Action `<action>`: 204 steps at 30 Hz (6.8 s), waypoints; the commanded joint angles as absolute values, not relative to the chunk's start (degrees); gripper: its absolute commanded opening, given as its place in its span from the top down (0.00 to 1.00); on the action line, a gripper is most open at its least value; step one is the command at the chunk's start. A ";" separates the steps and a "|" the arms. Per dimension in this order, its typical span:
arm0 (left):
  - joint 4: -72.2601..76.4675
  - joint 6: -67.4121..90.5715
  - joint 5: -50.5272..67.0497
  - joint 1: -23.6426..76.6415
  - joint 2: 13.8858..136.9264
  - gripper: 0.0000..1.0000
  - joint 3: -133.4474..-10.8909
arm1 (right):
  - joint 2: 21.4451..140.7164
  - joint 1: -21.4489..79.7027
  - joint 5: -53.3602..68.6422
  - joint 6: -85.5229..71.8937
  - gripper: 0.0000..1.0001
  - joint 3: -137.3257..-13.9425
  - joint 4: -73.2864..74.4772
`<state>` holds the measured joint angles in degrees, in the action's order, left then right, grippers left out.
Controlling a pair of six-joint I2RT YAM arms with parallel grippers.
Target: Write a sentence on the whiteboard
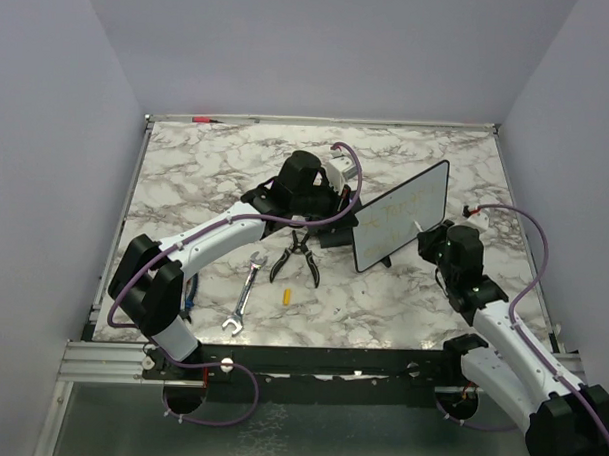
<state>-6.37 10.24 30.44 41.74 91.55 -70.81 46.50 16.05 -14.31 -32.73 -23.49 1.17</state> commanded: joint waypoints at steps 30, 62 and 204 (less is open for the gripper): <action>-8.11 10.17 33.90 42.85 91.93 1.00 -72.11 | 50.22 16.35 -17.82 -33.49 0.99 -21.19 -3.46; -8.19 10.07 33.62 42.85 91.14 1.00 -72.07 | 49.48 13.20 -19.27 -28.35 0.99 -25.05 -3.30; -8.16 10.10 33.84 42.90 91.45 1.00 -71.94 | 55.00 7.27 -14.82 -27.22 0.99 -24.51 -9.00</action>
